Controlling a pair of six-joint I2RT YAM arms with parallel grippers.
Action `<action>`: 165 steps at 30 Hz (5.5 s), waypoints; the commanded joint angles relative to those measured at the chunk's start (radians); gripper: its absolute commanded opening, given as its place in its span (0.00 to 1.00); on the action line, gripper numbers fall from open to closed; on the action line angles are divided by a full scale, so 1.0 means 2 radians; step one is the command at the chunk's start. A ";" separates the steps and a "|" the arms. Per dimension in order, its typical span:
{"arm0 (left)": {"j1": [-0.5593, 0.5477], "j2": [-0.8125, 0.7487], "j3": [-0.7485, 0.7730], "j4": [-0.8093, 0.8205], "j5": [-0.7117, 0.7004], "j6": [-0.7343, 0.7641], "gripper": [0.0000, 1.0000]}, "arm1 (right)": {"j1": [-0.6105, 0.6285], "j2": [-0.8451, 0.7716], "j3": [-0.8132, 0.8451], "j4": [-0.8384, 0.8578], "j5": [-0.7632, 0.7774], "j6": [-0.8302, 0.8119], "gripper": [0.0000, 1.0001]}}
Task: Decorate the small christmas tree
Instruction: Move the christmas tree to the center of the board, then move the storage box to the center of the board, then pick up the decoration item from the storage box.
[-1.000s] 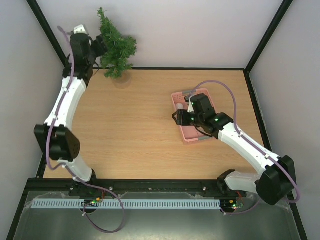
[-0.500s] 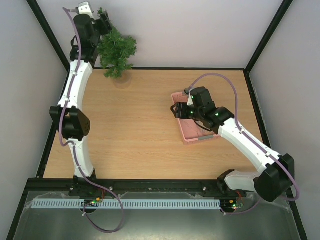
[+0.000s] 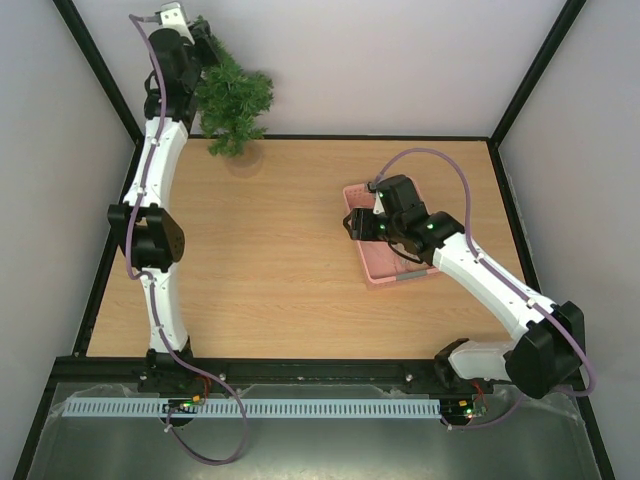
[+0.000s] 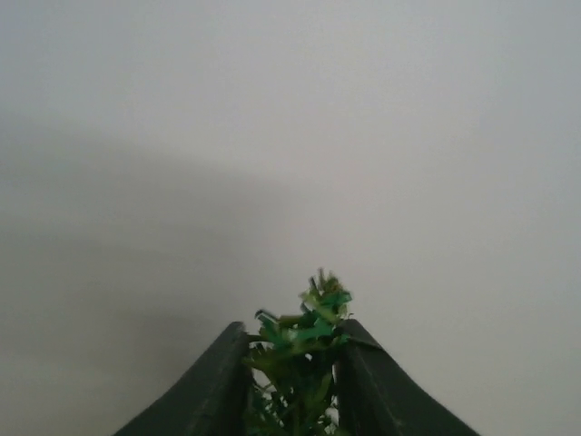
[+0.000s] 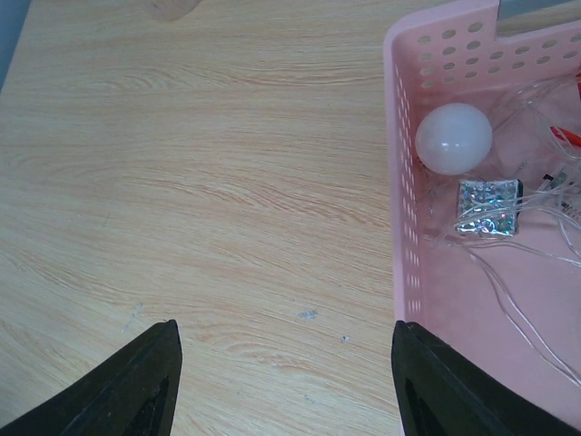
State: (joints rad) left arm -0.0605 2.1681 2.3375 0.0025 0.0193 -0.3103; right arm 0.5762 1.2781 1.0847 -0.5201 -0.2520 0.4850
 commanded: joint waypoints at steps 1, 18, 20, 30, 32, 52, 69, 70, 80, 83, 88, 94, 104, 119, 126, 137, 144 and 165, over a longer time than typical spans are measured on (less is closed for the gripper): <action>-0.001 0.000 0.020 0.031 0.026 0.015 0.21 | 0.002 0.001 0.005 -0.010 0.008 -0.004 0.62; -0.008 -0.118 -0.026 0.009 0.048 0.039 0.02 | 0.002 -0.009 -0.024 0.010 0.007 -0.010 0.61; -0.011 -0.135 -0.050 0.006 0.046 0.044 0.02 | 0.002 -0.013 -0.026 0.012 0.007 -0.010 0.61; -0.033 -0.225 -0.138 -0.032 0.038 0.045 0.02 | 0.002 -0.045 -0.041 0.011 0.019 -0.010 0.61; -0.041 -0.249 -0.175 -0.027 0.027 0.057 0.02 | 0.002 -0.047 -0.043 0.009 0.022 -0.010 0.61; -0.050 -0.401 -0.393 -0.021 0.039 0.033 0.23 | 0.002 -0.033 -0.047 -0.012 0.045 -0.004 0.62; -0.053 -0.559 -0.525 -0.169 0.092 -0.026 1.00 | 0.002 0.028 -0.121 0.024 -0.023 0.041 0.64; -0.055 -0.573 -0.543 -0.178 0.093 -0.025 1.00 | 0.002 0.031 -0.123 0.031 -0.031 0.046 0.64; -0.137 -0.678 -0.716 -0.144 0.139 -0.032 1.00 | 0.048 0.078 -0.119 0.133 -0.087 0.147 0.60; -0.154 -0.686 -0.738 -0.129 0.149 -0.028 1.00 | 0.080 0.087 -0.120 0.168 -0.090 0.185 0.59; -0.159 -0.692 -0.753 -0.118 0.178 -0.034 1.00 | 0.092 0.069 -0.100 0.131 -0.024 0.179 0.58; -0.159 -0.710 -0.789 -0.098 0.191 -0.016 1.00 | 0.092 0.071 -0.045 0.004 0.112 0.145 0.57; -0.159 -0.734 -0.827 -0.106 0.154 0.034 1.00 | 0.063 0.128 0.008 -0.099 0.285 0.069 0.41; -0.162 -0.753 -0.829 -0.109 0.147 0.039 1.00 | 0.033 0.223 0.074 -0.049 0.248 -0.007 0.31; -0.166 -0.760 -0.830 -0.111 0.141 0.040 1.00 | 0.022 0.248 0.089 -0.085 0.251 -0.020 0.29; -0.168 -0.768 -0.831 -0.110 0.136 0.041 1.00 | 0.022 0.250 0.043 -0.092 0.202 -0.040 0.29; -0.169 -0.768 -0.833 -0.111 0.135 0.041 1.00 | 0.022 0.263 0.044 -0.099 0.237 -0.048 0.21; -0.170 -0.768 -0.832 -0.108 0.138 0.041 1.00 | 0.067 0.249 0.091 -0.154 0.233 -0.111 0.26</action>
State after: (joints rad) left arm -0.3946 0.6392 0.6849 -0.2237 0.2947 -0.2424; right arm 0.6746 1.7988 1.2228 -0.7773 0.1905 0.2993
